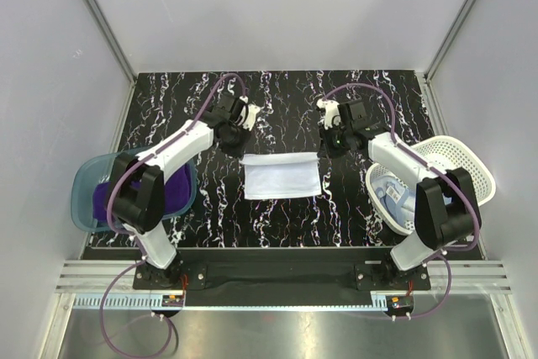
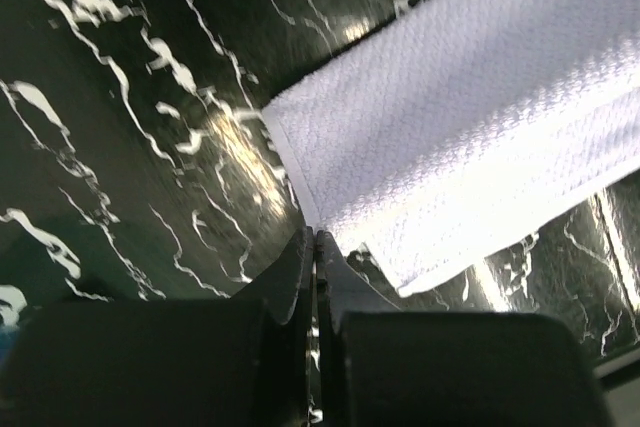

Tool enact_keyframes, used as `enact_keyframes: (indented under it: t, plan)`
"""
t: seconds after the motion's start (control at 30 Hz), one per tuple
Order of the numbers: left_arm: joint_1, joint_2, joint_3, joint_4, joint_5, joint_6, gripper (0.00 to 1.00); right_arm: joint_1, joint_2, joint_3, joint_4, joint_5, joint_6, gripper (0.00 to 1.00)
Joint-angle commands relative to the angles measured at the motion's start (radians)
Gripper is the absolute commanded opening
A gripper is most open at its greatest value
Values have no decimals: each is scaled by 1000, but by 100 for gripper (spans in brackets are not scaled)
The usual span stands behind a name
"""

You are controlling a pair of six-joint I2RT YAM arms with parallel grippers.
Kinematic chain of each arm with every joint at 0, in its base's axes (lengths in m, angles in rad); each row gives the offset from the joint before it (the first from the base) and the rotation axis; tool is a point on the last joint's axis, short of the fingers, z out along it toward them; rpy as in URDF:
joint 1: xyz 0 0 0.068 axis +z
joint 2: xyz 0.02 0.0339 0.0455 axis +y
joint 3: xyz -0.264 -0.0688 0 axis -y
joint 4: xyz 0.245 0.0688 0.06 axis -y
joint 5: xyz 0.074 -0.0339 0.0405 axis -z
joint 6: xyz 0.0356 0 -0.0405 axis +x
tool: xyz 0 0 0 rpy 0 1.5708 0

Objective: Fold and stack the towels
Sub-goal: Fold the towel

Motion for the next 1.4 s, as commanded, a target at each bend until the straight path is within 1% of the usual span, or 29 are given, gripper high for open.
enact_keyframes:
  t: [0.0, 0.07, 0.1, 0.2, 0.27, 0.43, 0.6, 0.77, 0.93, 1.03, 1.07, 1.1, 1.13, 1.2, 1.3, 1.37]
  plan:
    - [-18, -89, -28, 15, -39, -15, 0, 16, -78, -51, 36, 73, 70, 0]
    - [-32, -112, -52, 7, -47, -13, 0, 21, -107, -86, 34, 72, 84, 0]
    - [-35, -118, -63, 4, -46, -44, 0, 21, -110, -94, 31, 67, 111, 0]
    - [-36, -134, -91, -8, 3, -59, 0, 27, -124, -125, 14, 66, 134, 0]
    - [-42, -143, -106, -20, 11, -68, 0, 30, -140, -152, 14, 67, 147, 0]
    - [-61, -152, -137, -43, 8, -81, 0, 35, -179, -195, 14, 72, 186, 0]
    - [-79, -138, -171, -63, 4, -99, 0, 39, -217, -246, 22, 52, 263, 0]
    - [-108, -155, -221, -51, 11, -116, 0, 41, -202, -275, 16, 58, 301, 0]
    - [-127, -137, -226, -66, 17, -122, 0, 44, -206, -302, 36, 43, 380, 0]
    - [-133, -129, -223, -85, 2, -127, 0, 45, -196, -318, 40, 27, 404, 6]
    - [-136, -129, -221, -92, -22, -131, 9, 45, -187, -325, 36, 30, 410, 8]
    - [-136, -131, -217, -97, -42, -139, 17, 45, -184, -329, 22, 35, 413, 15]
    - [-136, -132, -212, -103, -53, -147, 22, 45, -183, -332, 13, 40, 424, 20]
    - [-136, -137, -203, -126, -75, -148, 27, 45, -202, -333, -30, 38, 433, 32]
    - [-136, -152, -181, -137, -81, -176, 41, 45, -265, -329, -65, 47, 489, 33]
    - [-136, -161, -175, -120, -46, -202, 40, 44, -310, -312, -82, 73, 545, 30]
